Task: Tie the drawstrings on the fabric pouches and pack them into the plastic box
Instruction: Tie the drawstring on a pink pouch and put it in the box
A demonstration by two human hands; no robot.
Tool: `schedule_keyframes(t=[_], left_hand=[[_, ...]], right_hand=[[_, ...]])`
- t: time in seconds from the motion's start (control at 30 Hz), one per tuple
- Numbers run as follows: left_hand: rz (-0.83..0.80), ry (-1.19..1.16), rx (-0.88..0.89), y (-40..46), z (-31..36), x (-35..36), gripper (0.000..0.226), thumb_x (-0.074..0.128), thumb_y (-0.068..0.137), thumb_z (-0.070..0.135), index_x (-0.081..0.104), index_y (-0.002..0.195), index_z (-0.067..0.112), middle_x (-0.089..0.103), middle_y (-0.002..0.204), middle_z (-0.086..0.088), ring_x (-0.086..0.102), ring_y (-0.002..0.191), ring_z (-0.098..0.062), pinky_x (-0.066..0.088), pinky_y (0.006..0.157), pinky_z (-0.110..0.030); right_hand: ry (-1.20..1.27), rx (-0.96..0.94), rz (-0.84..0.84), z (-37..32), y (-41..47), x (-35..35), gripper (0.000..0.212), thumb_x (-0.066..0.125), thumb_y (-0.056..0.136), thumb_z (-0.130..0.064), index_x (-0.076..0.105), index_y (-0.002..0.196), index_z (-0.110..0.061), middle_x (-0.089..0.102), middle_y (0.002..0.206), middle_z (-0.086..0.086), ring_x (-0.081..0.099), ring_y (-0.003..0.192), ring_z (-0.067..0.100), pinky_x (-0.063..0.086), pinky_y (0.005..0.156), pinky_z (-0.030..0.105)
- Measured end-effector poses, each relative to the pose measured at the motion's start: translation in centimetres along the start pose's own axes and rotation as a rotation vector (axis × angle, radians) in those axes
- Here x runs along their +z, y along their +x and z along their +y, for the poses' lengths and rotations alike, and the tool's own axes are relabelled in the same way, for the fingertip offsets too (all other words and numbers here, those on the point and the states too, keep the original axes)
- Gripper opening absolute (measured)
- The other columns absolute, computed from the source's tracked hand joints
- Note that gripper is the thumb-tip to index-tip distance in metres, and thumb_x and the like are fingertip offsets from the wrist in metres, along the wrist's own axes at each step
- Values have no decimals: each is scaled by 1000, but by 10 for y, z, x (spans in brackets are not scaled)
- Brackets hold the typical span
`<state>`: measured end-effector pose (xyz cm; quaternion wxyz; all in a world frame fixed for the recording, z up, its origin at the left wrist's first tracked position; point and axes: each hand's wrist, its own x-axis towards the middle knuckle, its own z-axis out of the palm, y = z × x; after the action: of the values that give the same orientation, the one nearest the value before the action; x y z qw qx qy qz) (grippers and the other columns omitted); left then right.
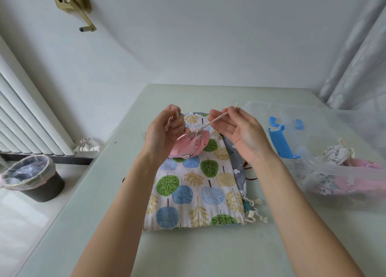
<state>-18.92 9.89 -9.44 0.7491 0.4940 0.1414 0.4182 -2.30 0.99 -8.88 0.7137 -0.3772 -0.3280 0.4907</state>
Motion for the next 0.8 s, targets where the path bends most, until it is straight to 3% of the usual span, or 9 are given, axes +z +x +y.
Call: schedule_keyframes(t=[0.17,0.33,0.43,0.5,0.6,0.7,0.8], left_hand=[[69,270,-31,-2,4,0,26,33,91,5,34,67,15,25,53,9,19,46,-8,37,45,-19],[122,335,-39,-2,5,-2,30,30,91,1,32,65,15,21,55,6,17,45,-9,34,42,-20],[93,431,-52,-2,1,-4,28,34,91,2,36,66,14,27,54,5,24,46,-11,46,52,-26],[84,473,-74,-2,0,-4,27,38,93,3,41,67,12,42,52,3,40,47,-14,56,66,-32],[92,552,-81,-7,1,-2,22,42,94,7,50,73,8,63,66,-4,64,63,-19,56,78,-31],[114,690,-84,-11,3,-4,23,46,94,12,59,77,5,69,82,-8,67,78,-17,55,81,-31],[150,970,-38,-19,8,-11,24,53,92,22,68,75,14,71,81,0,66,77,-16,56,80,-35]], right_hand=[[-330,-42,83,7,-3,4,19,48,96,-15,58,81,-8,66,58,-2,66,60,12,55,61,23],[-545,-52,126,11,-1,3,18,53,94,-17,60,80,-9,62,50,-5,62,55,10,52,61,24],[-671,-24,124,10,-1,1,17,53,94,-14,61,87,-1,65,58,1,63,54,12,54,55,22],[-805,2,124,9,-2,-4,16,56,93,-14,63,92,1,67,67,3,65,58,13,54,53,21],[-1250,12,108,11,-6,-12,24,59,91,-27,68,98,-5,71,81,1,67,67,14,58,67,32],[-1676,-79,148,12,-18,-13,31,53,92,-36,70,89,-9,72,88,4,65,78,23,54,74,38],[-1606,-242,56,7,-29,-18,14,53,90,-21,67,91,-19,67,94,-3,62,82,17,50,74,34]])
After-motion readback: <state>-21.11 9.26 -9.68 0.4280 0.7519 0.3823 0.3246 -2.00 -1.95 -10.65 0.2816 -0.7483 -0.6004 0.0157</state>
